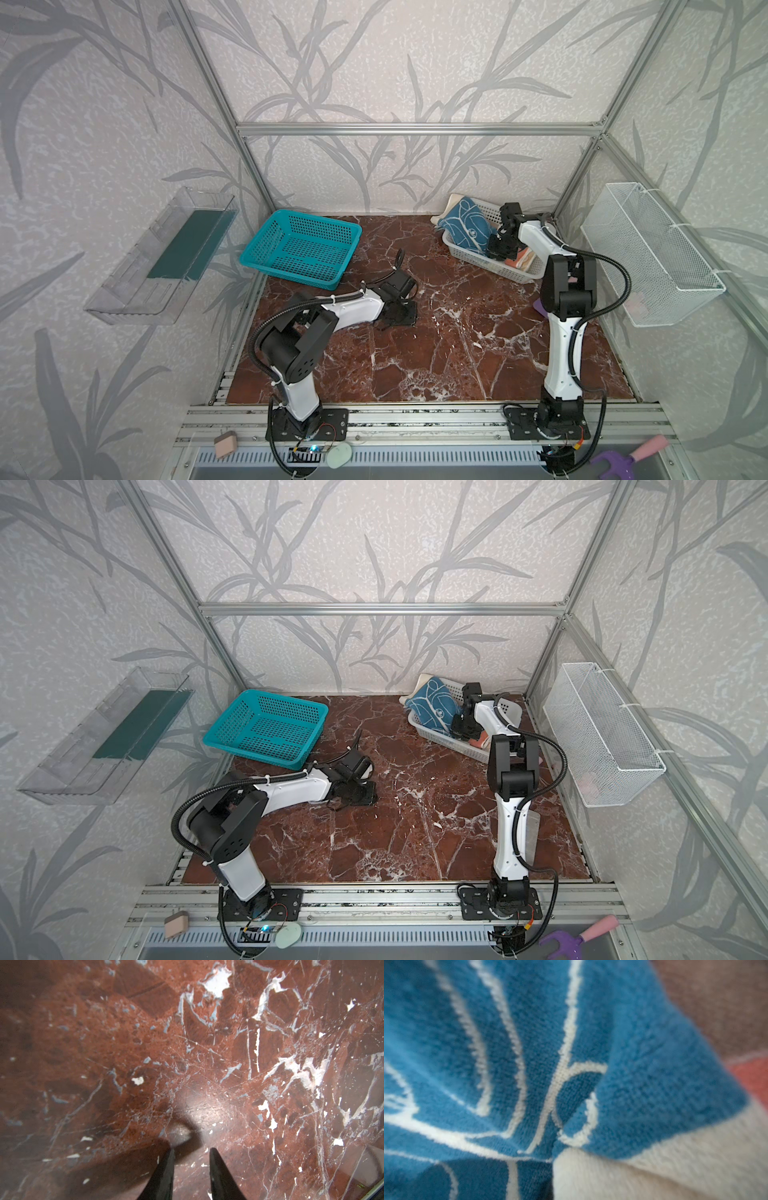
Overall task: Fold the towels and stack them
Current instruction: 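Lower the folded towel onto the stack in the white basket with the right gripper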
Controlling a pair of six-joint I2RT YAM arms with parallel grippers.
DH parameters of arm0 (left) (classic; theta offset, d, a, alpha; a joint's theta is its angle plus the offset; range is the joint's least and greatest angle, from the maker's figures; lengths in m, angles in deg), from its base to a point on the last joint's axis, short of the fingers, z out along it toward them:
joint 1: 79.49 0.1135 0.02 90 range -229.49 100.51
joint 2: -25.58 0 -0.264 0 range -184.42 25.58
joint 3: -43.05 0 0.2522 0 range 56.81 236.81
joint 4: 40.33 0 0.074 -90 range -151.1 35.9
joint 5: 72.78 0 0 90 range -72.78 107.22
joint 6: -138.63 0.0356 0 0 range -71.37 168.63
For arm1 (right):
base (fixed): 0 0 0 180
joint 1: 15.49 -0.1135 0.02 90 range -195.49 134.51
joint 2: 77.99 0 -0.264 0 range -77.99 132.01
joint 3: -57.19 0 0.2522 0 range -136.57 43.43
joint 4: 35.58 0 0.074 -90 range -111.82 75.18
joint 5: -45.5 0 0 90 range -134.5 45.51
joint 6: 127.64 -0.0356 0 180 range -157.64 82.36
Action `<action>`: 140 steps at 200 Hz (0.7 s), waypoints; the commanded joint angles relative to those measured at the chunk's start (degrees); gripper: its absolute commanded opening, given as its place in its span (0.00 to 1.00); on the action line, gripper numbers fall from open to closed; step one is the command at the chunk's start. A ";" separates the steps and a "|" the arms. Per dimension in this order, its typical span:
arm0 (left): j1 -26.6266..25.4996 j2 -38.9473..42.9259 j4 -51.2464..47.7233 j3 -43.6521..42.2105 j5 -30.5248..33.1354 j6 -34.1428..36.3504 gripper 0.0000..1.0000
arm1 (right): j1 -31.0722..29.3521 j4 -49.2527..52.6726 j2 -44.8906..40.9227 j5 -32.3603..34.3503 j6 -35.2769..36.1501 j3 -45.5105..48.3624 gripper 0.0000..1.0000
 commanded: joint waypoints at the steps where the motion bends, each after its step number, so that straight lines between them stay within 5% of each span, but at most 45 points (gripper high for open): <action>1: 0.45 -1.37 -5.08 -1.31 2.17 -0.47 0.32 | -3.68 -0.61 -3.18 -4.12 -0.36 3.82 0.00; 82: 0.60 -1.14 -5.52 0.73 2.15 -0.40 0.32 | -3.73 18.14 -4.48 1.76 4.15 -20.22 0.00; 140: 0.59 0.38 -5.44 -0.94 2.24 0.31 0.32 | -1.31 35.29 4.57 2.29 6.43 -43.96 0.00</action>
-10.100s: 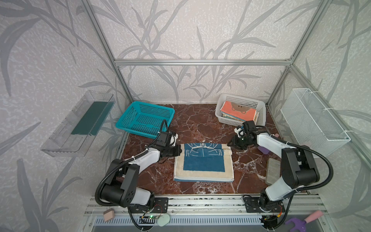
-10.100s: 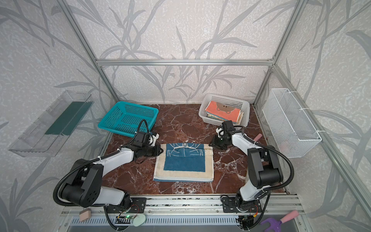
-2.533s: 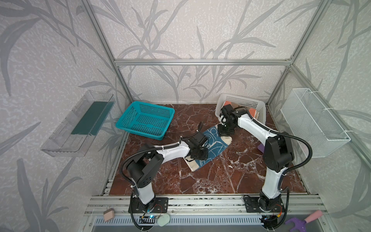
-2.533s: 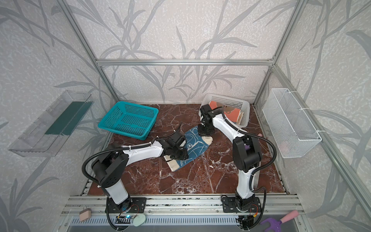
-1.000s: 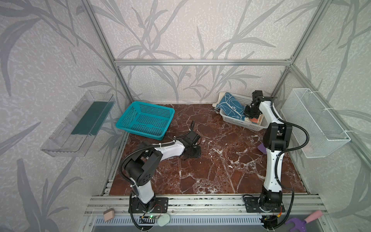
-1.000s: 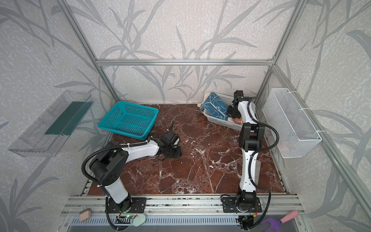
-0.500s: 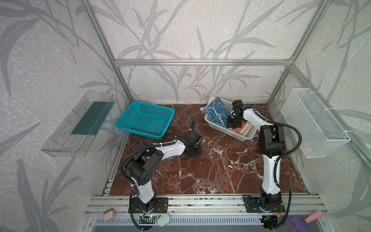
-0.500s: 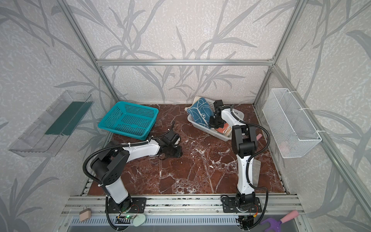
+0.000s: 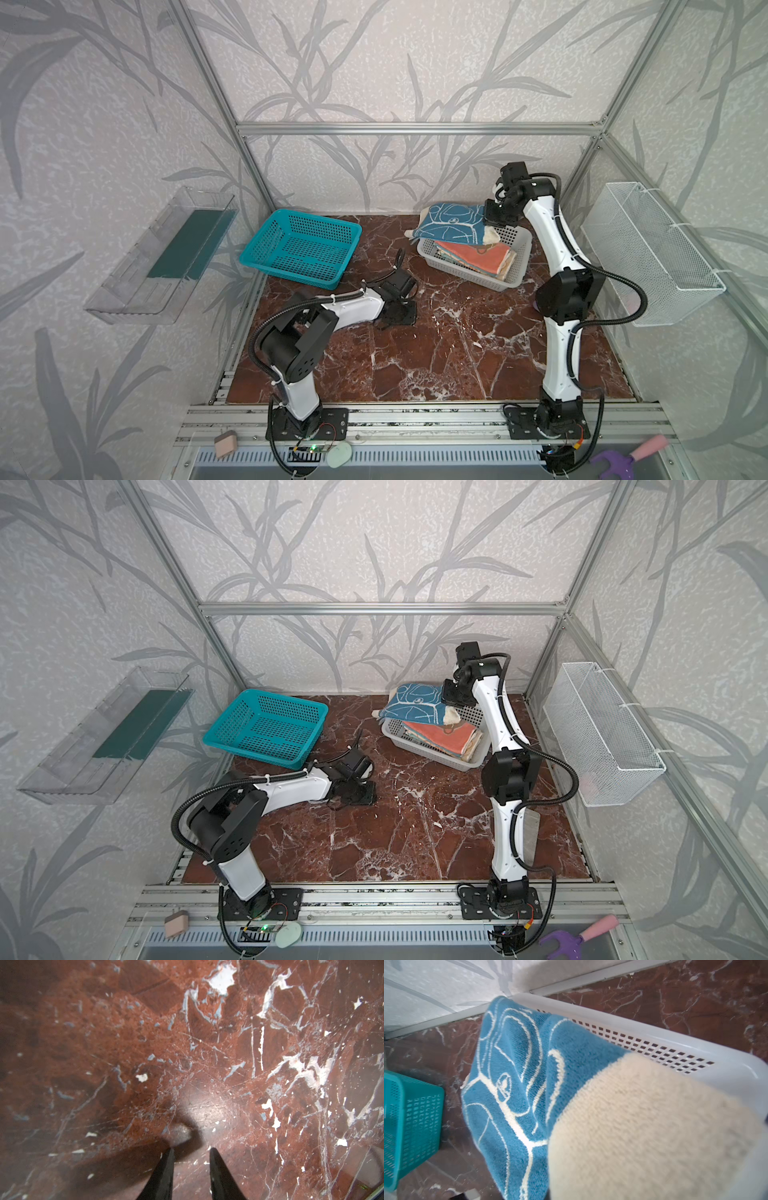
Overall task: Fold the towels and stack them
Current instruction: 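Lower the folded towel onto the stack in the white basket with the right gripper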
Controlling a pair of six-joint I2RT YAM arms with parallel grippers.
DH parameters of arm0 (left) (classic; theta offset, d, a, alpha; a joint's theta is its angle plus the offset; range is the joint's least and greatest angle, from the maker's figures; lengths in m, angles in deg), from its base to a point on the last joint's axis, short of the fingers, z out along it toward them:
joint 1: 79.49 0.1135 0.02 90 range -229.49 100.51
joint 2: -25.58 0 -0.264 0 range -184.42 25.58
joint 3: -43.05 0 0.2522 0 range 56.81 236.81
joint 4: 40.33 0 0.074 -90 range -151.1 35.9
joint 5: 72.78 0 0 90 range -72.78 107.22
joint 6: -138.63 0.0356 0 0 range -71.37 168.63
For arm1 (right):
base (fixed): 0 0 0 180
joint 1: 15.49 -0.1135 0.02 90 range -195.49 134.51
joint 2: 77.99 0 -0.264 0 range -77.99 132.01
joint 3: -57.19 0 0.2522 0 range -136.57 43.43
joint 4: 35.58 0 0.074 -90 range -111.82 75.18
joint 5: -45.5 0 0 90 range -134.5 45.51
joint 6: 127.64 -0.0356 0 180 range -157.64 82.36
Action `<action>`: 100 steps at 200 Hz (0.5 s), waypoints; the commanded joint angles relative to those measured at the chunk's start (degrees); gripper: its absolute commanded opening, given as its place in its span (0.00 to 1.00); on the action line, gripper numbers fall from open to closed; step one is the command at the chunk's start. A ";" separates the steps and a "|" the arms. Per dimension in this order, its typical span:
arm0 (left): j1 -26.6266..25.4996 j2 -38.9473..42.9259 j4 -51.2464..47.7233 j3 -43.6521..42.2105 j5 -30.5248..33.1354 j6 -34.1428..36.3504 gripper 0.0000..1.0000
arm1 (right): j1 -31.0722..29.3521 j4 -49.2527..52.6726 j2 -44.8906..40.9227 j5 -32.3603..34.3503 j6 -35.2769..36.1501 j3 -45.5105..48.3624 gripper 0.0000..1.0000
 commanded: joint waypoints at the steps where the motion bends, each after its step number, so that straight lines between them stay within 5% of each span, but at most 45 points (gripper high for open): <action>1: 0.25 0.45 -4.02 -1.48 1.96 0.29 0.32 | 1.35 11.33 4.40 1.55 1.84 -7.03 0.00; 100: 0.27 0.30 -3.90 -2.27 1.98 -0.15 0.32 | 2.87 12.18 0.33 -0.51 4.56 -8.60 0.00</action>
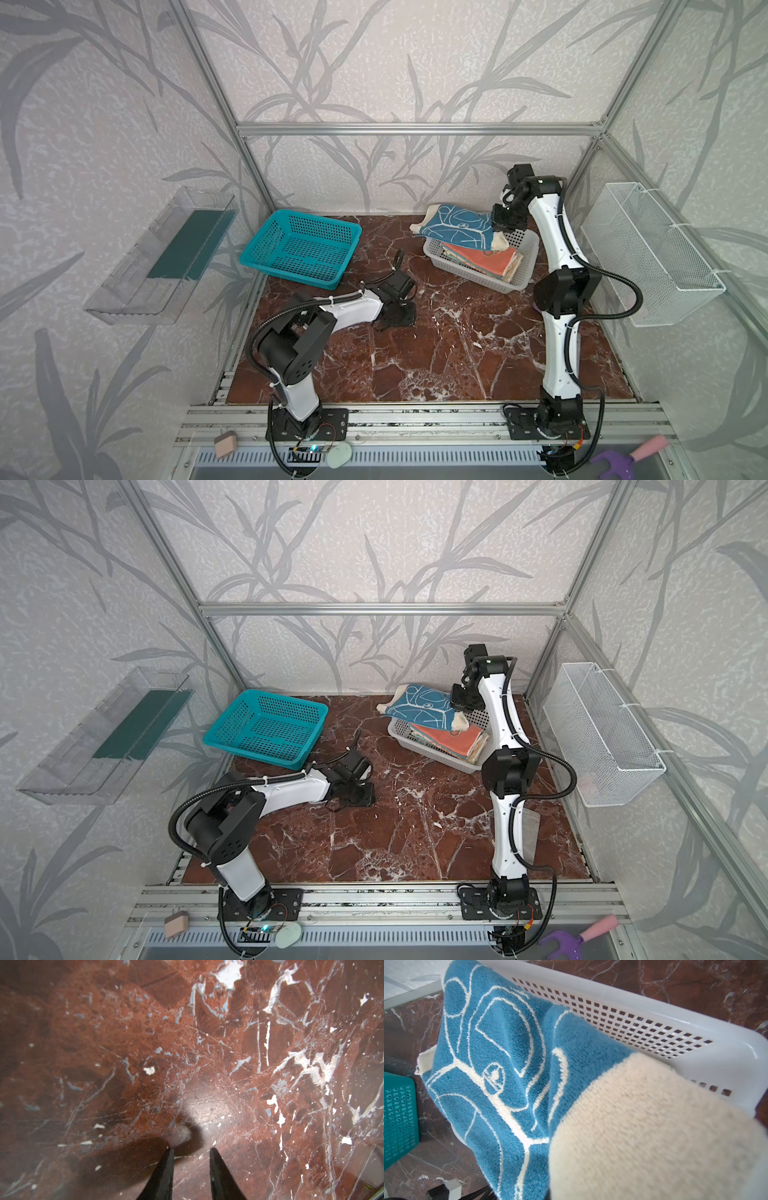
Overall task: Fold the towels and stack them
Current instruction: 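Lower the folded towel onto the stack in the white basket with the right gripper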
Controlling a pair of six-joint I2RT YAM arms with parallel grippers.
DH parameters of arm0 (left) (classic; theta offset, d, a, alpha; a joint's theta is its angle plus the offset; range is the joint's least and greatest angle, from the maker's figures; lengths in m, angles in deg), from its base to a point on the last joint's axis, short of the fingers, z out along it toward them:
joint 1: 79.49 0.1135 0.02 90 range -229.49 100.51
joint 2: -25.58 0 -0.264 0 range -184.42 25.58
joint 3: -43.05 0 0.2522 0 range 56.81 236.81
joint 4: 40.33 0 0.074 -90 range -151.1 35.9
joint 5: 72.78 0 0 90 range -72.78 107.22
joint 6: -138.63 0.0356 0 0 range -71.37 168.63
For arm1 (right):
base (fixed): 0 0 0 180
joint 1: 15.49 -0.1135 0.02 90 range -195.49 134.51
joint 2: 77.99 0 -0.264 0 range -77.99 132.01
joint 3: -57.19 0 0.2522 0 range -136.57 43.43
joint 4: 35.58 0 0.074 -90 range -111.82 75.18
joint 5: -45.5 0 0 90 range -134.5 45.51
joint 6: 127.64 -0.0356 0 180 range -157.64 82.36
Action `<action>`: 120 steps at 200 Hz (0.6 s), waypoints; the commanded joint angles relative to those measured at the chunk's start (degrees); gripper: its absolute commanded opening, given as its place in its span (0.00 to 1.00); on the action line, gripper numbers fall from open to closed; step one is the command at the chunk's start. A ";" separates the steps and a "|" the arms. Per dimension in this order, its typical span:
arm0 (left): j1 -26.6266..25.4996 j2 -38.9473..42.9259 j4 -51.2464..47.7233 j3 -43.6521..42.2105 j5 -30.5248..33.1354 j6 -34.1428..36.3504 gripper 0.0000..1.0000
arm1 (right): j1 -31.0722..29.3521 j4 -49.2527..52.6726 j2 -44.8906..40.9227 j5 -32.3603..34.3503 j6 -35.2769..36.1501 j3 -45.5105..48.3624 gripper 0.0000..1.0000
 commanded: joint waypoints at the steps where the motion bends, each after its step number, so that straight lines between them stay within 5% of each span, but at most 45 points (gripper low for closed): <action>1: 0.28 -0.60 -3.73 -1.27 1.46 -0.15 0.32 | 0.31 2.22 -4.23 -0.99 2.23 -3.32 0.00; 36: 0.29 -0.70 -3.82 -1.13 1.37 -0.33 0.32 | 0.36 2.26 -6.32 -1.28 3.28 -7.06 0.00; 120: 0.16 -0.95 -4.15 -1.90 1.41 -0.50 0.32 | 2.98 -0.68 -9.02 0.42 5.05 5.14 0.00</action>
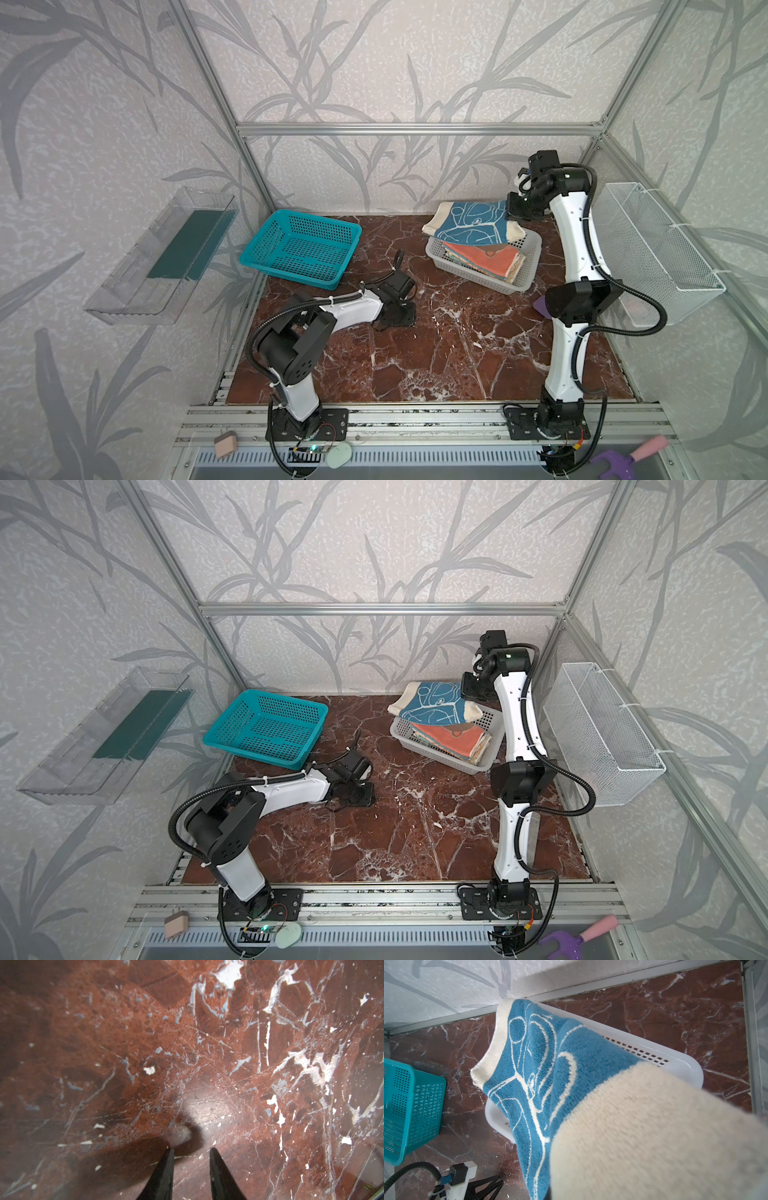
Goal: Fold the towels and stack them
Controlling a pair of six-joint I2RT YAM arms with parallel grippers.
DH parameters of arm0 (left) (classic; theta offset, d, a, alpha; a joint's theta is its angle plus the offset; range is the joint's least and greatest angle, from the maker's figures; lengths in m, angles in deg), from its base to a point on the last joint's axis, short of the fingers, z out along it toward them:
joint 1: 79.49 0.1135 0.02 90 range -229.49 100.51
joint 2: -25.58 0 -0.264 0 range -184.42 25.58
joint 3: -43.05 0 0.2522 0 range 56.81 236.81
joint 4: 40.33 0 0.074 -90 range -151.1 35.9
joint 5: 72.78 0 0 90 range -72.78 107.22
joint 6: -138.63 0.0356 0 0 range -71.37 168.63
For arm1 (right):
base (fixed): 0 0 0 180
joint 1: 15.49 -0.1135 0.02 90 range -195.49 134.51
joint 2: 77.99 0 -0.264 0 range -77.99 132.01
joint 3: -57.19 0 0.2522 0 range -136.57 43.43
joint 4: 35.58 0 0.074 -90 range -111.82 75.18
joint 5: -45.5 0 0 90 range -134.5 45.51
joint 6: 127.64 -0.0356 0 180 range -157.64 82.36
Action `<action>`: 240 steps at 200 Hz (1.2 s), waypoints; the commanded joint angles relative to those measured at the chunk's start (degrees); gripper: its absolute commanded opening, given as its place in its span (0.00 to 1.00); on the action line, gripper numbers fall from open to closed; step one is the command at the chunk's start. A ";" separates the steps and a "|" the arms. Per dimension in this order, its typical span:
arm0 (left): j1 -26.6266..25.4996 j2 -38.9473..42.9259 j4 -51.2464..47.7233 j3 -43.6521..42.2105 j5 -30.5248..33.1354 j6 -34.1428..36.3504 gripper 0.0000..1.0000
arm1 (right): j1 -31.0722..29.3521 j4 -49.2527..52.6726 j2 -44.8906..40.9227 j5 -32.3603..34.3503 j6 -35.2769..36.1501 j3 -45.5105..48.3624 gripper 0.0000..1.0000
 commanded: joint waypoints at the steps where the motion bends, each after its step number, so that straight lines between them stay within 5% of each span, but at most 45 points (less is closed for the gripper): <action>1: 0.14 -0.95 -4.09 -1.92 1.49 -0.46 0.32 | 0.76 -1.25 -0.82 1.43 1.43 4.63 0.00; 81: 0.17 -0.86 -4.75 -2.37 1.84 -0.51 0.32 | 4.71 -11.58 1.41 0.67 -0.85 20.80 0.00; 98: 0.17 -0.70 -5.24 -2.39 2.15 -0.07 0.32 | 4.74 -11.27 1.20 2.55 -1.40 21.69 0.10; 126: 0.34 0.15 -7.69 -0.93 4.18 1.64 0.32 | 4.74 -12.45 -4.52 6.13 -2.65 26.59 0.47; 145: 0.85 1.12 -9.77 0.61 6.13 3.50 0.32 | 4.74 -13.71 -10.30 8.00 -3.13 30.90 0.58; 212: 5.17 5.10 -14.95 6.74 9.20 8.57 0.33 | 4.78 -17.16 -28.54 11.47 -1.76 44.28 0.66; 240: 6.81 8.13 -18.19 8.73 13.17 9.38 0.35 | 4.74 -22.27 -37.58 6.80 -0.27 54.73 0.66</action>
